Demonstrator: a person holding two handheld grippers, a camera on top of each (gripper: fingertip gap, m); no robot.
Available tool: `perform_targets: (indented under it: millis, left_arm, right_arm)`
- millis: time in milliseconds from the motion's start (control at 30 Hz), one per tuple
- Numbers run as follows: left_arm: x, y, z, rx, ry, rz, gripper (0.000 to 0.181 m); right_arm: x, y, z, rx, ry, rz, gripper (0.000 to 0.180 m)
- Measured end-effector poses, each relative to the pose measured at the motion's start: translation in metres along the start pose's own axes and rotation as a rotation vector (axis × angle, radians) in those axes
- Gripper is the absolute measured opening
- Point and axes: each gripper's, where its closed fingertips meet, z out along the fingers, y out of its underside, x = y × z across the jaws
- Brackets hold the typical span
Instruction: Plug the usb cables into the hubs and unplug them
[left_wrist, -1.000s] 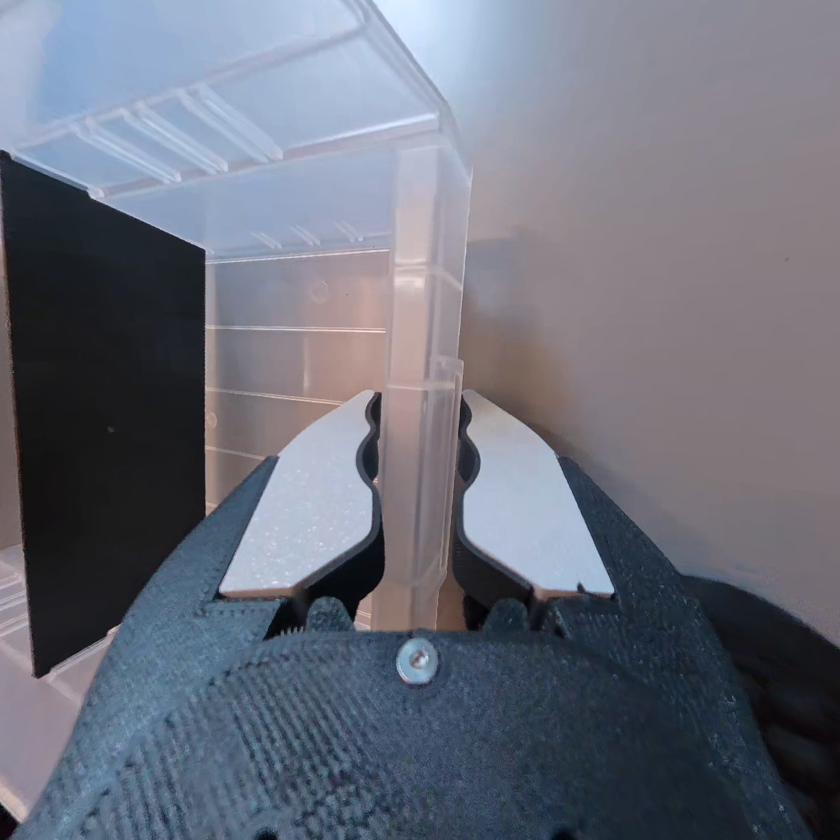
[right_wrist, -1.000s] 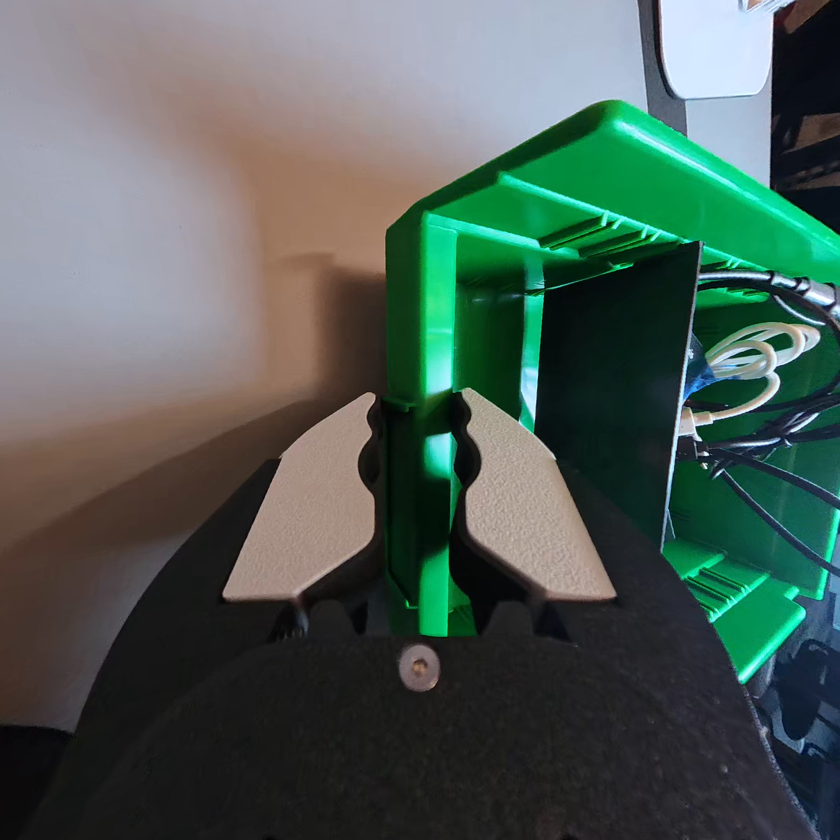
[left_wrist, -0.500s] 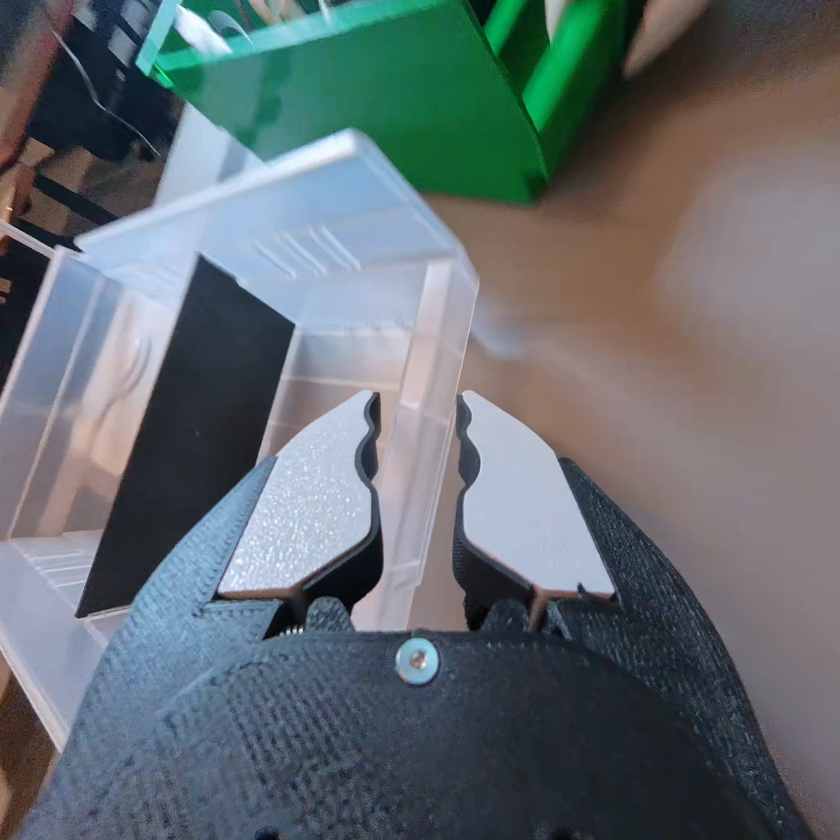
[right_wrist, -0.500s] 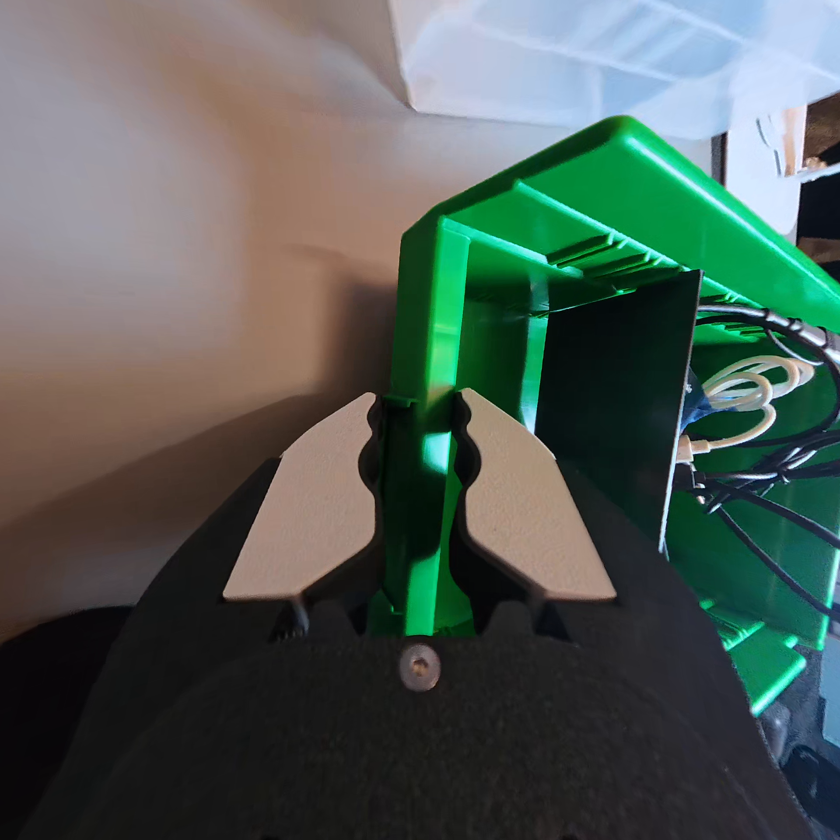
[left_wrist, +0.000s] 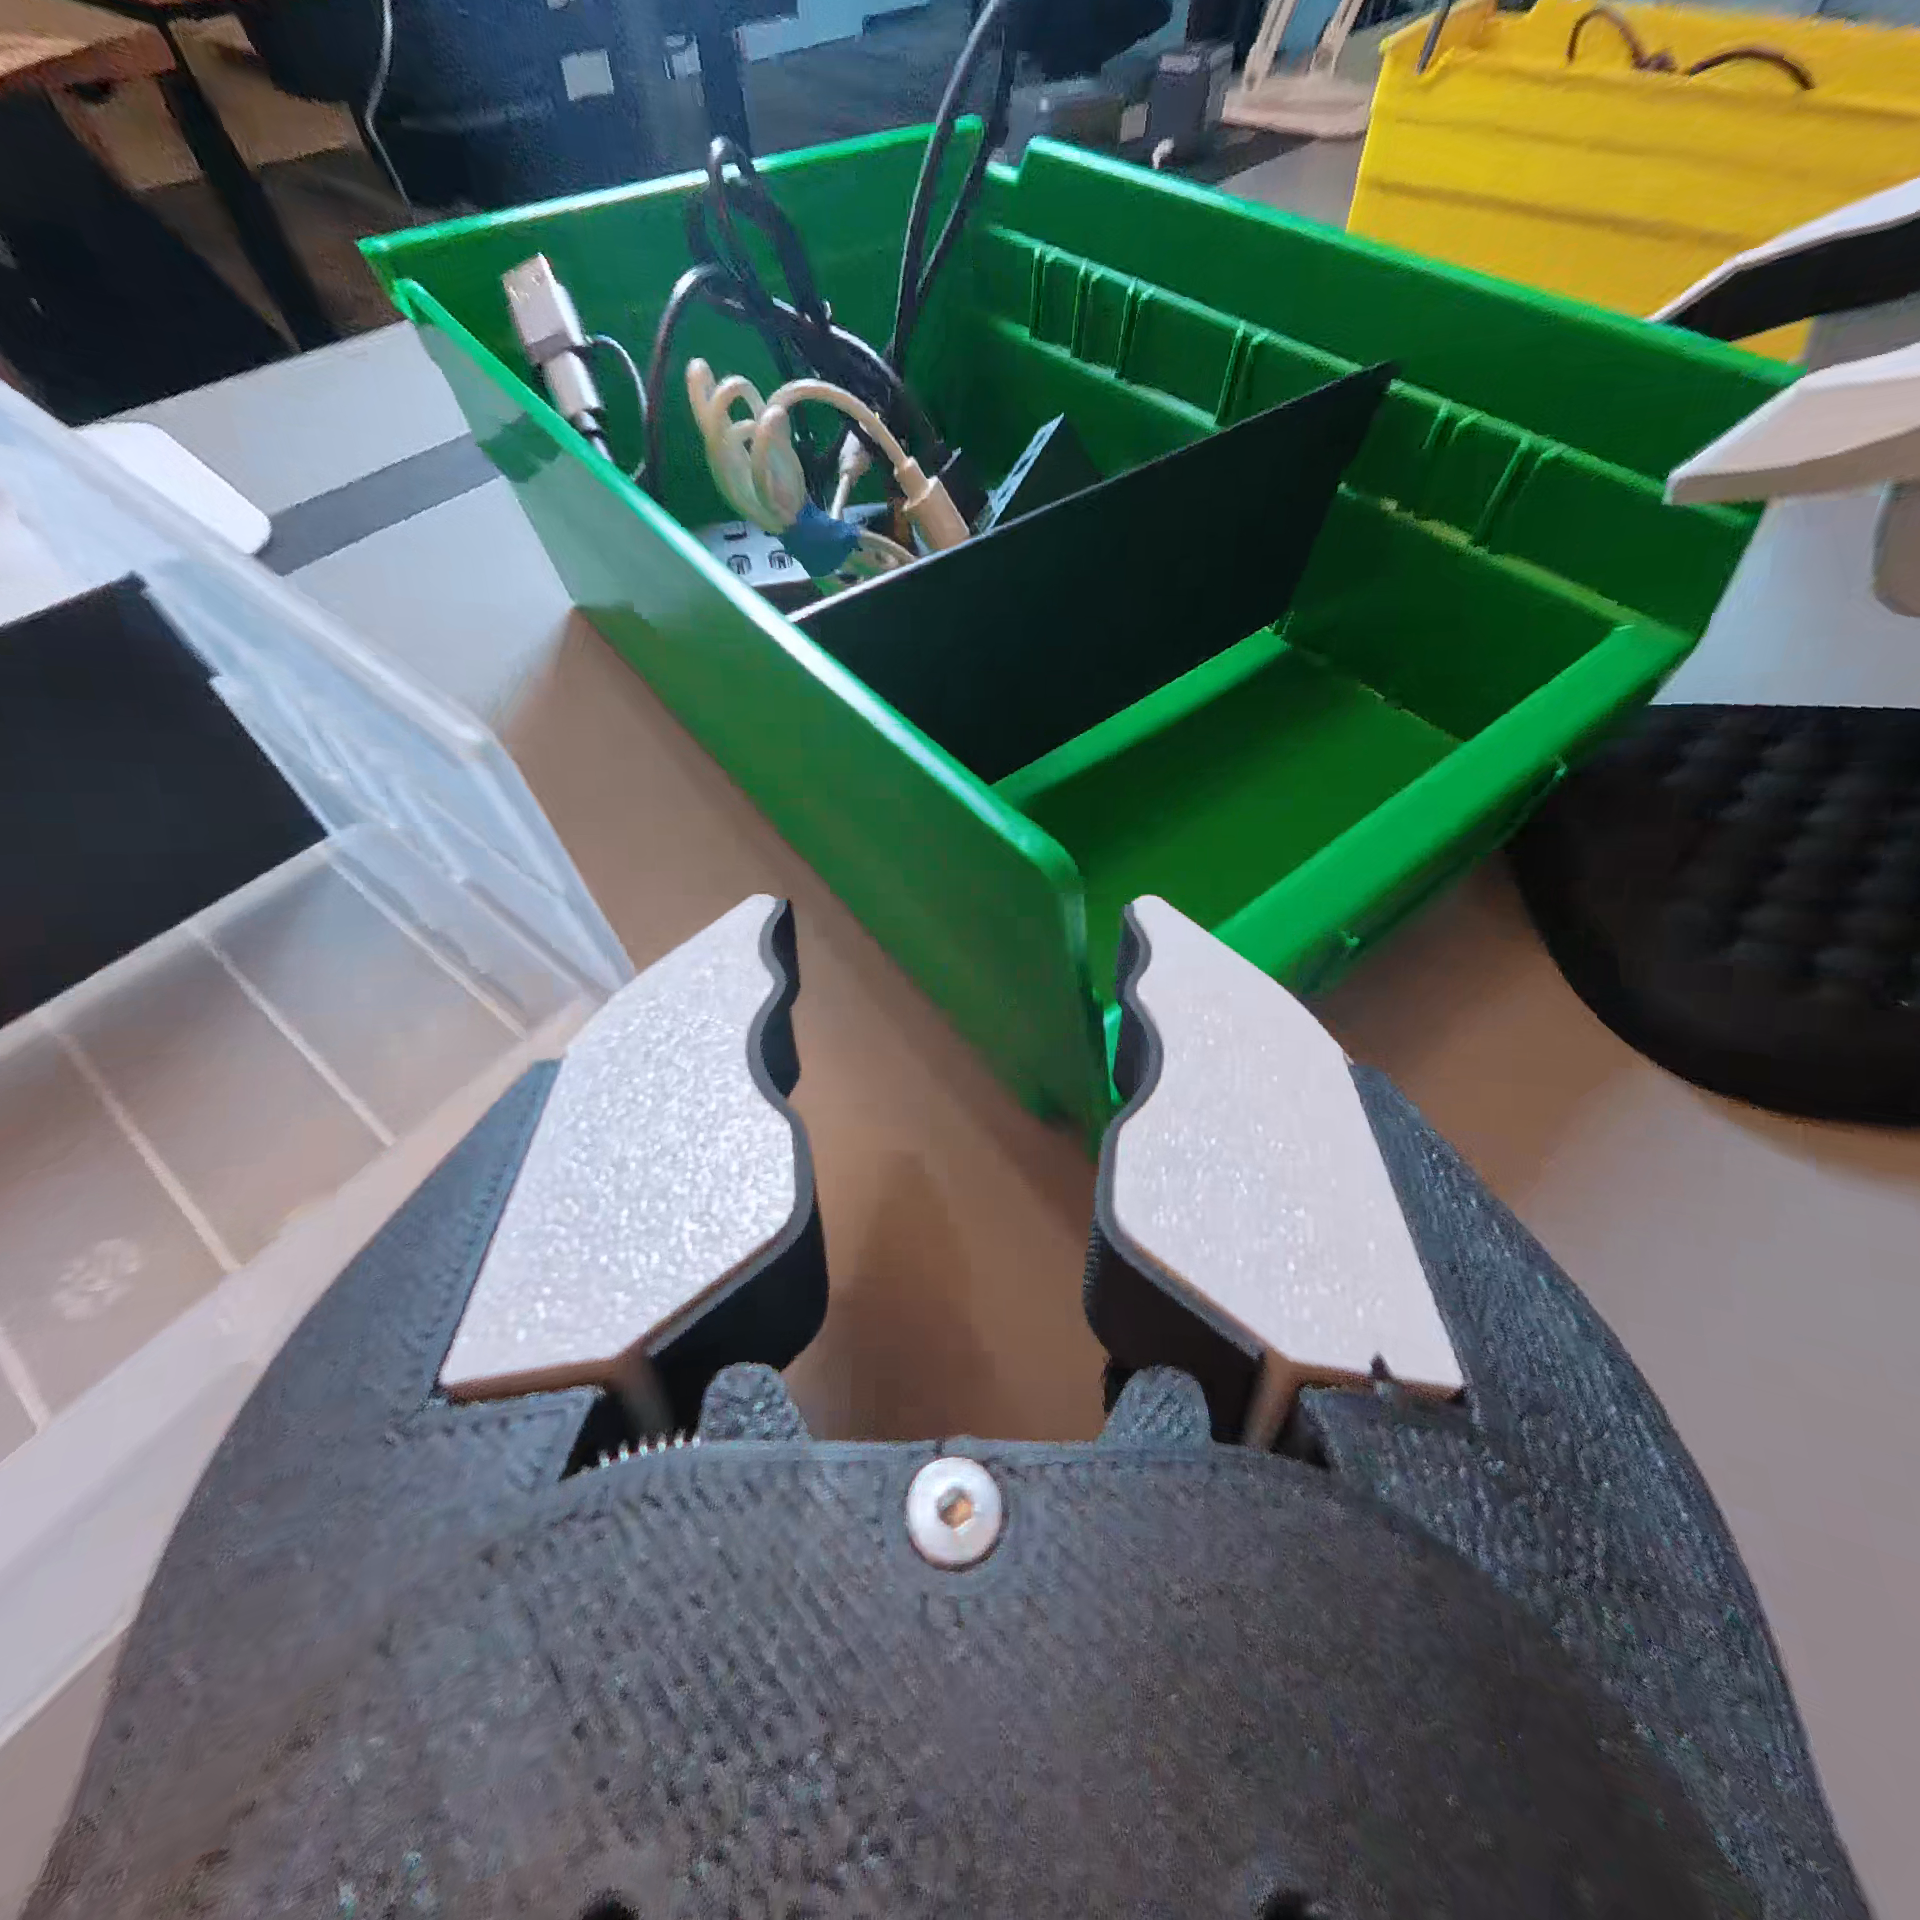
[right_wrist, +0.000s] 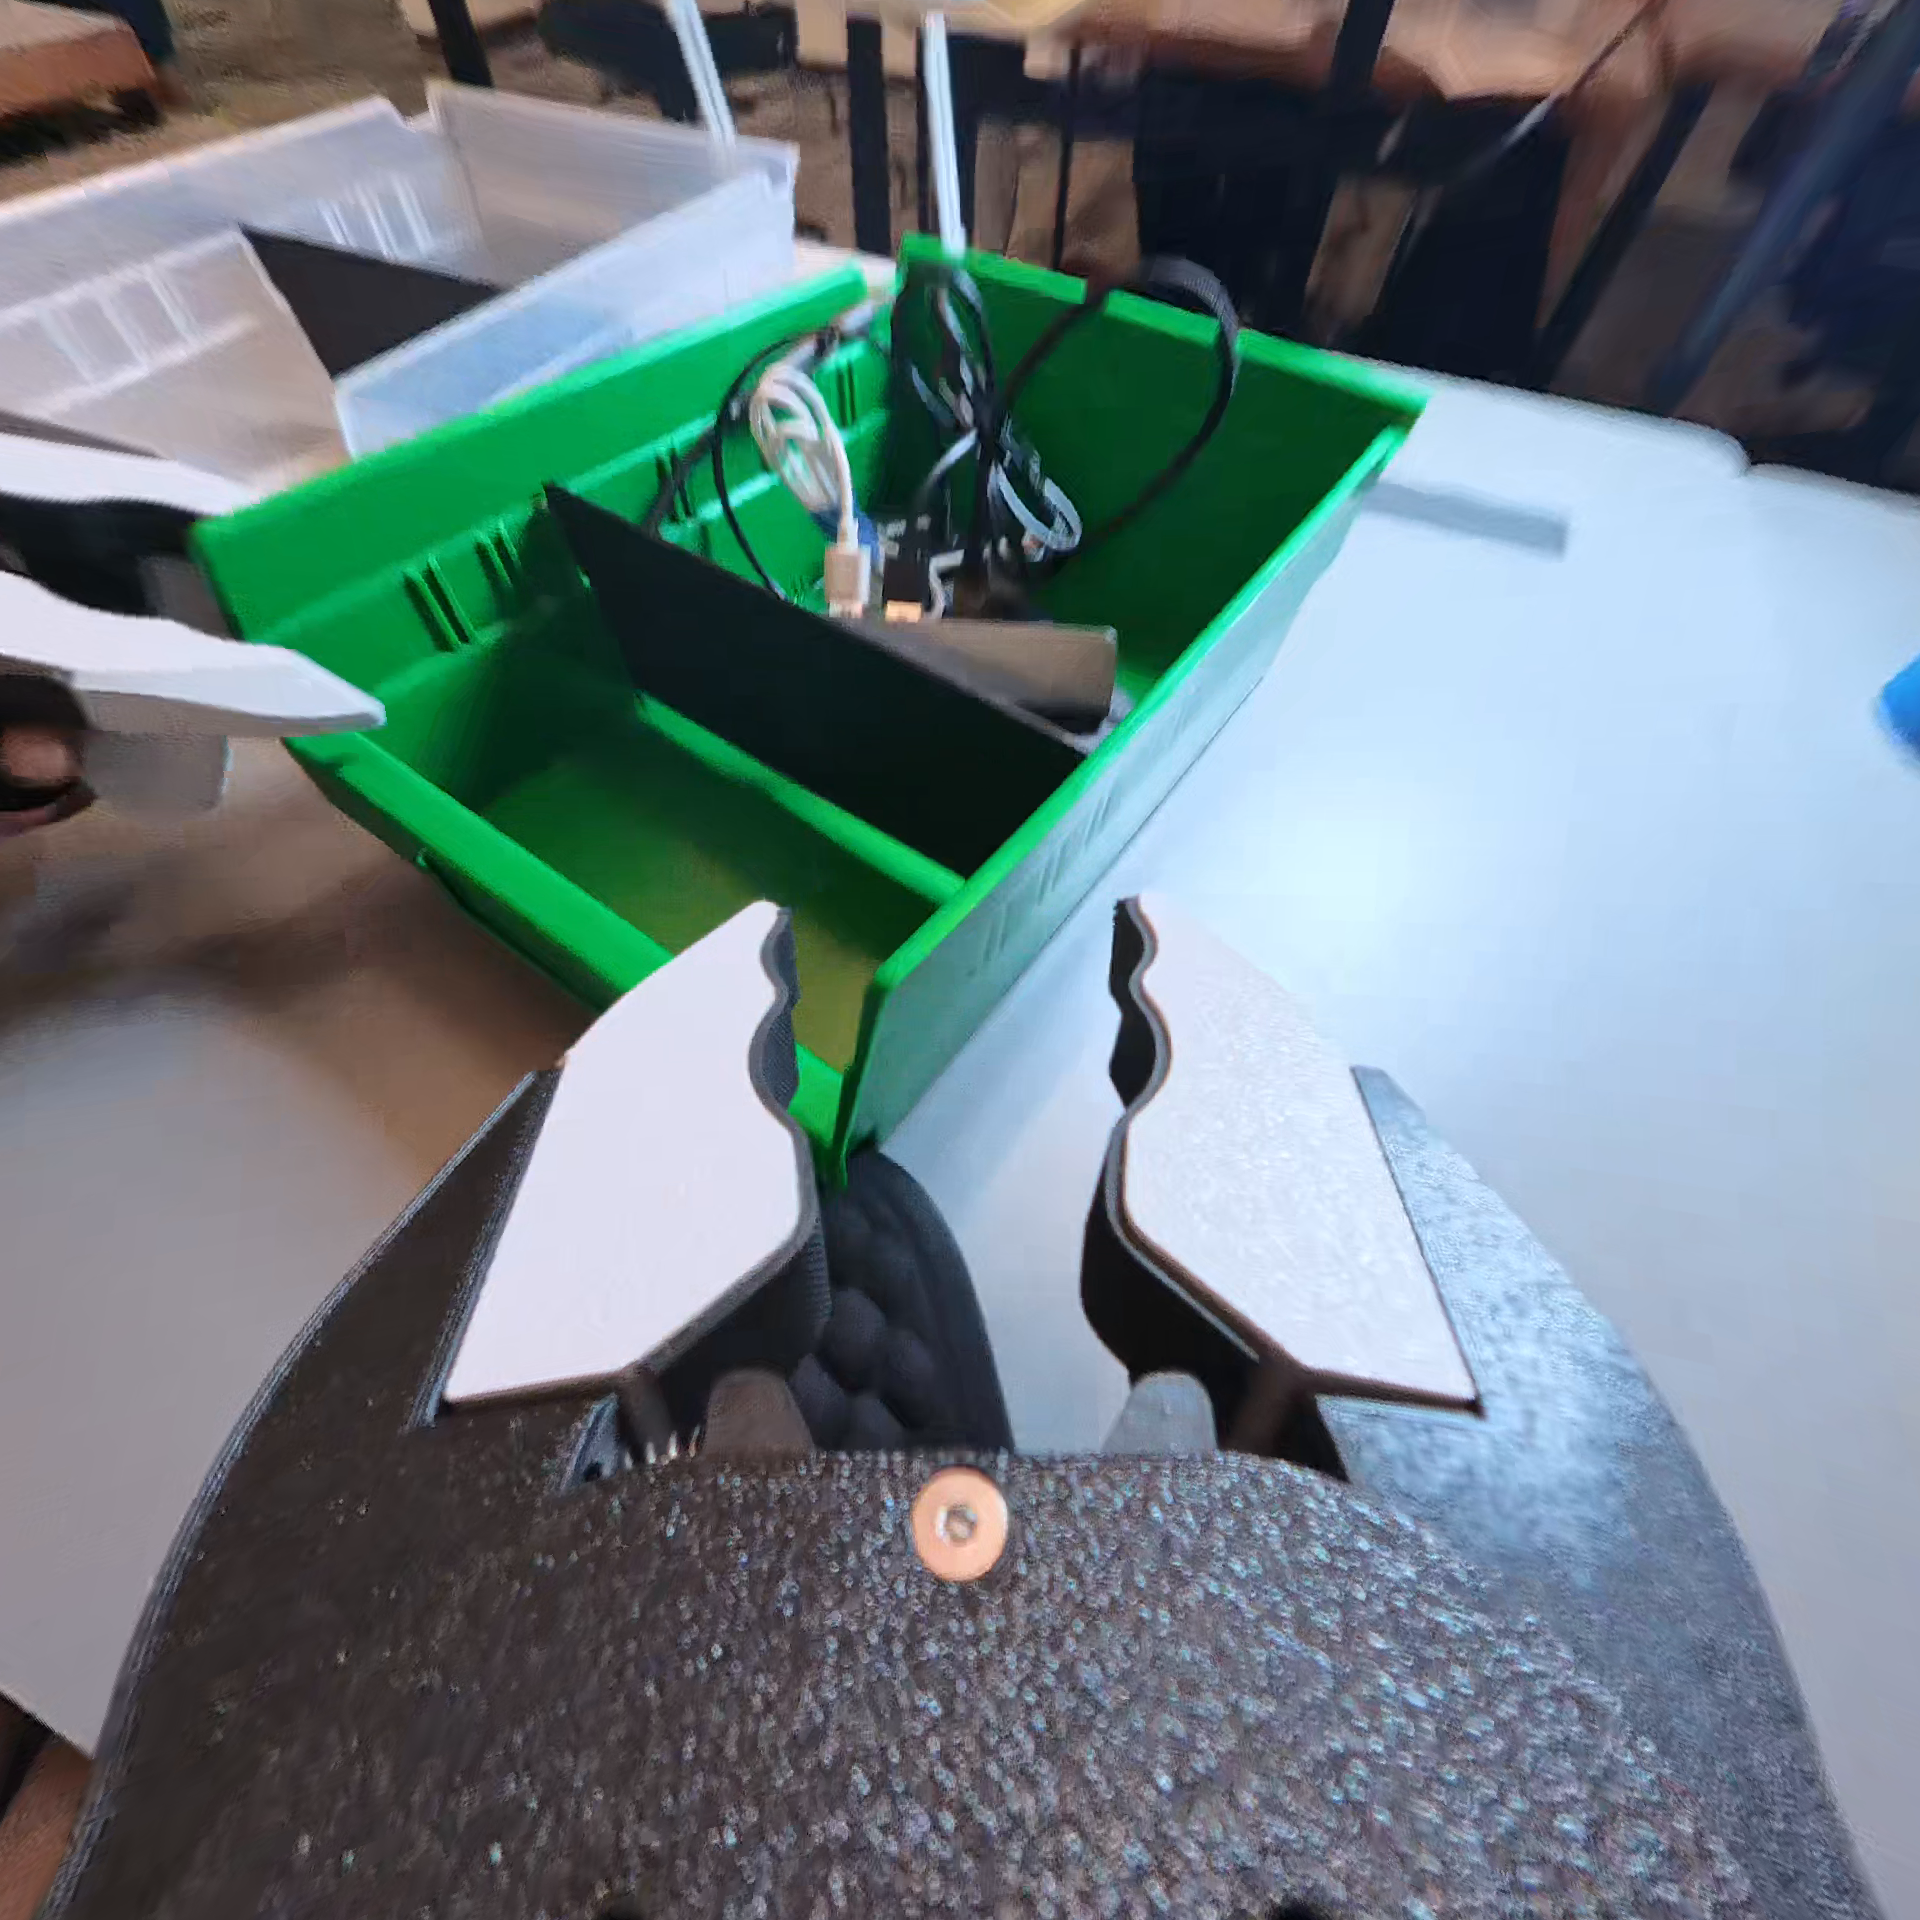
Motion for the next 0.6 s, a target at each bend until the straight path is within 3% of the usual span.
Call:
perform_targets:
  millis: [167,267,433,600]
  left_arm:
    - [0.006,-0.001,0.016,0.000,-0.001,-0.017,0.038]
    - [0.009,-0.001,0.013,-0.021,-0.039,0.109,0.034]
    - [0.028,-0.009,-0.004,0.033,-0.073,0.251,0.026]
    - [0.039,-0.047,-0.045,0.163,-0.146,0.323,0.024]
  right_arm:
    - [0.003,0.013,0.038,-0.070,0.000,0.050,0.037]
    - [0.010,0.009,0.040,-0.045,0.074,0.027,0.026]
    - [0.007,-0.004,0.010,0.067,0.110,0.050,0.021]
    - [-0.008,-0.039,-0.026,0.168,0.123,0.023,0.021]
